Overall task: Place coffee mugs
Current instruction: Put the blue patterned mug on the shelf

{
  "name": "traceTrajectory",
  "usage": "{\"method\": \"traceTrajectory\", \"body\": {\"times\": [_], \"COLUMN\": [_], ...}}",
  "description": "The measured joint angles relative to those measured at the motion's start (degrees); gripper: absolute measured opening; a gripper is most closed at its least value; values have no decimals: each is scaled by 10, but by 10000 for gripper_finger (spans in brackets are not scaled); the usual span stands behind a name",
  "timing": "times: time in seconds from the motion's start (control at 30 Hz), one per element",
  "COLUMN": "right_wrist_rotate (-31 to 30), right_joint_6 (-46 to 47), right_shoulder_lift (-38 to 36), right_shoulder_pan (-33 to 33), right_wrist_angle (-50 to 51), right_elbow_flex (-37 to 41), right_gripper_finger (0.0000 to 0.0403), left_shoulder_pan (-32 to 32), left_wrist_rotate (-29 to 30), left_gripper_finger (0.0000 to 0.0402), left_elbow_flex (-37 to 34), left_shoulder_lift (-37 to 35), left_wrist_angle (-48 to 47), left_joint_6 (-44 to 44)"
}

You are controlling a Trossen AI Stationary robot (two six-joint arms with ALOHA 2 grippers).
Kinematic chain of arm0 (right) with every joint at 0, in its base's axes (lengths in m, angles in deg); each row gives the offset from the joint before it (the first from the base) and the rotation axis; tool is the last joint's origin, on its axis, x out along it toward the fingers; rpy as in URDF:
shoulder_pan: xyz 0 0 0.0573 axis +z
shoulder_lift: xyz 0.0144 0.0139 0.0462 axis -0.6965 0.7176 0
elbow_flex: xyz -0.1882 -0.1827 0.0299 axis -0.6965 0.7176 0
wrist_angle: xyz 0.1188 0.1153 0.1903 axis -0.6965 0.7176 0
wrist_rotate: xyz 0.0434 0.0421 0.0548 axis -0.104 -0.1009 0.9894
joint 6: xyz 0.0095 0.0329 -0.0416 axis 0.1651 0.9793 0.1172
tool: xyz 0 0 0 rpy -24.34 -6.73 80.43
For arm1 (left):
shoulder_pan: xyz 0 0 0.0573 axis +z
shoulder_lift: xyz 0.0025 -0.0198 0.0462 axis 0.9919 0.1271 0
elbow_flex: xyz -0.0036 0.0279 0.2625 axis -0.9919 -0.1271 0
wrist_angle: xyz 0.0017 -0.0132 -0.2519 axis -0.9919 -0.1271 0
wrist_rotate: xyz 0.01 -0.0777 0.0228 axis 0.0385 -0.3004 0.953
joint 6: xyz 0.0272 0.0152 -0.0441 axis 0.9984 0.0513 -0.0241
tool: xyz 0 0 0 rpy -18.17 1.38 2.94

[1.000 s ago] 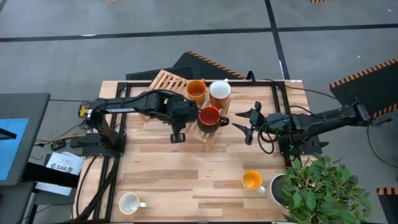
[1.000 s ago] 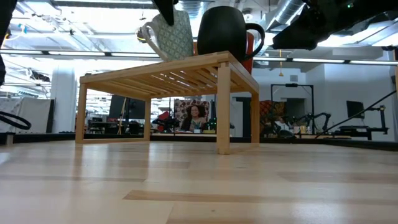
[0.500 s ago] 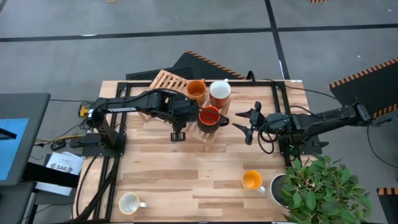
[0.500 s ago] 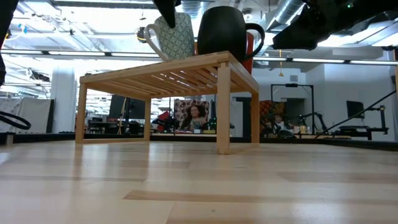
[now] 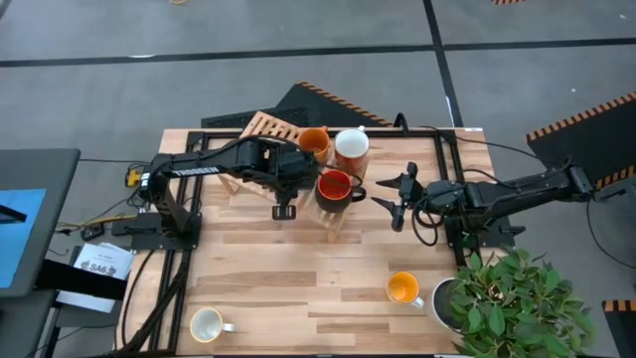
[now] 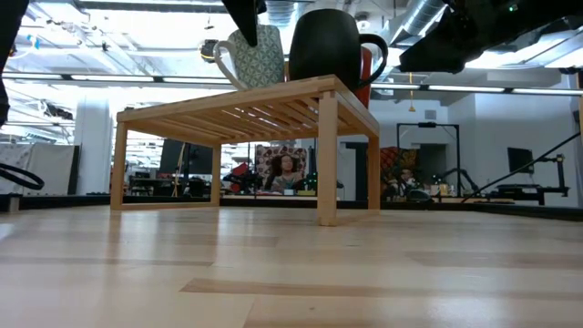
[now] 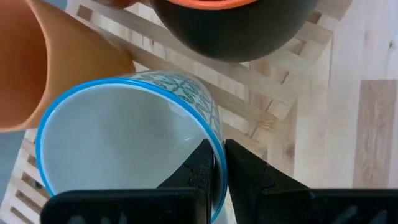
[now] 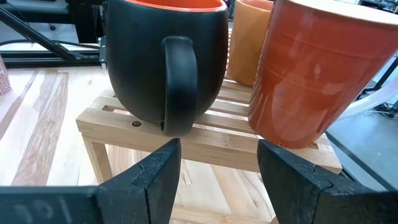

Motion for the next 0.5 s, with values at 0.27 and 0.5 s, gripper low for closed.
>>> {"method": "traceTrajectory", "body": {"times": [0.27, 0.5], "right_wrist_rotate": [0, 0], "right_joint_6": [0, 0], "right_shoulder_lift": [0, 0], "right_shoulder_pan": [0, 0], "right_wrist_angle": [0, 0], "right_elbow_flex": [0, 0], "right_gripper_finger": [240, 240], "left_shoulder_pan": [6, 6], "left_wrist_rotate": [-36, -44], "left_gripper_finger": [20, 20], "left_elbow_flex": [0, 0], "left_shoulder_lift": [0, 0], "left_wrist_angle": [26, 28], "left_joint_6": [13, 16]}}
